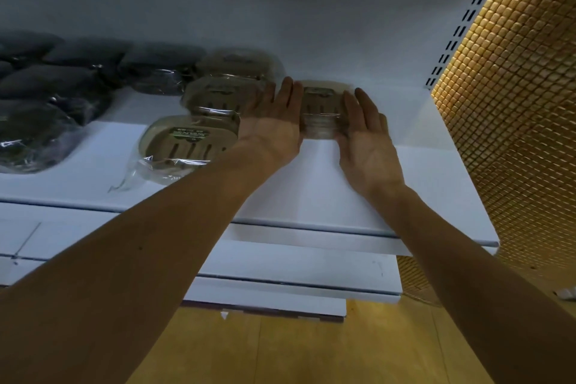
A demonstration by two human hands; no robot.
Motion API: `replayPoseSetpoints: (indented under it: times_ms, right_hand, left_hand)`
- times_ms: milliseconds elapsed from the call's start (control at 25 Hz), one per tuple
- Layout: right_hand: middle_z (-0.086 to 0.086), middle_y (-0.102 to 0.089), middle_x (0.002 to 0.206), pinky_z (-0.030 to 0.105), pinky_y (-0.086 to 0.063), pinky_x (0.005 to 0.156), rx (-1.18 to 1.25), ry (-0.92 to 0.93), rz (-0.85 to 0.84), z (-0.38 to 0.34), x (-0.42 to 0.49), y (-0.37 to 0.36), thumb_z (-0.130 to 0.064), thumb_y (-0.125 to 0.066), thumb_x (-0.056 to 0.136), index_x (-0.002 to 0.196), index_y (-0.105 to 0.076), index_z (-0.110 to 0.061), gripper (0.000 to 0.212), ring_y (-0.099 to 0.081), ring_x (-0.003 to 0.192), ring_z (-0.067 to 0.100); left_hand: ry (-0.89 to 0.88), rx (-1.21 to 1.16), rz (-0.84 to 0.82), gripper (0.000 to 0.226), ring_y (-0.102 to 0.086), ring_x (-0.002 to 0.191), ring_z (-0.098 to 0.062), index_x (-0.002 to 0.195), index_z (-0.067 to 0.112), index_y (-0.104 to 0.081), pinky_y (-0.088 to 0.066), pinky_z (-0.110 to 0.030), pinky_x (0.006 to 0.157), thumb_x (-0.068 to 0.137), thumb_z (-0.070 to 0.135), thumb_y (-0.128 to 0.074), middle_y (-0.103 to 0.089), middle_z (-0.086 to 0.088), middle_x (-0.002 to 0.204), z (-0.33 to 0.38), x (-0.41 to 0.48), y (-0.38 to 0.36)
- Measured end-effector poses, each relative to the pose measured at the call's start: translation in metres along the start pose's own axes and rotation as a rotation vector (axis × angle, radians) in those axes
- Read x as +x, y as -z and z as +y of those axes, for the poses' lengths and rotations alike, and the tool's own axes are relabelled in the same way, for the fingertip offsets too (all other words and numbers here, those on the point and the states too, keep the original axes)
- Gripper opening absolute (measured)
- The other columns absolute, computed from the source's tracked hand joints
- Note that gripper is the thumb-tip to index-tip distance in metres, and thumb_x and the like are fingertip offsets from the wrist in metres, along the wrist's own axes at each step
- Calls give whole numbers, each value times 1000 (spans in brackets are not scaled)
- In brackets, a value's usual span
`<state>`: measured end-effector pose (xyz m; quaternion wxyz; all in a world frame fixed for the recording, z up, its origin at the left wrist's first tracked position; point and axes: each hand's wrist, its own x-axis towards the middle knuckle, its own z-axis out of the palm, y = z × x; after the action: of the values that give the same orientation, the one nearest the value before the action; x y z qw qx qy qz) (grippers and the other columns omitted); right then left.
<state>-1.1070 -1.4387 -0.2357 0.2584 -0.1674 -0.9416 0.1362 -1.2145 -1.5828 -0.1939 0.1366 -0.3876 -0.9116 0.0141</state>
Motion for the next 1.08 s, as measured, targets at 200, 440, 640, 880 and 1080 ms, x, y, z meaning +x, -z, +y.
replayPoseSetpoints:
  times_ms: [200,440,640,880,1080]
  right_hand:
    - [8,-23,161,47,-46,101,-41,59,24,0,-2,-3,-14,-51,96,154,-26,-19,64,-43,129,36]
    - [8,-18,163,46,-47,92,-107,42,17,3,8,-9,-23,-49,99,156,-20,-19,64,-55,113,36]
    - [5,-18,163,44,-45,88,-92,-13,18,2,31,-21,-27,-47,99,156,-20,-22,63,-55,109,34]
    - [-2,-4,165,44,-38,100,-87,-78,-76,2,56,-25,-38,-37,101,157,-4,-30,65,-46,123,33]
    - [-2,-2,165,45,-38,100,-46,-82,-88,4,59,-26,-35,-35,102,156,3,-35,66,-40,124,34]
  left_hand:
    - [-38,-21,-25,82,-17,150,-31,158,13,-6,-14,-48,120,96,36,-54,-12,-9,165,-9,6,4]
    - [-79,-64,-2,76,-18,149,-31,158,14,-12,-13,-44,121,97,40,-49,-18,-10,163,-20,-2,5]
    - [-62,-171,-100,72,-26,145,-30,155,19,-19,-26,-43,116,95,39,-54,-28,-8,157,-30,25,10]
    - [-69,-85,-117,76,-24,146,-26,155,18,-20,-22,-42,114,93,38,-57,-25,-5,161,-39,48,7]
    - [-36,-47,-142,79,-22,147,-25,156,15,-17,-21,-43,113,91,36,-58,-20,-7,162,-38,59,-3]
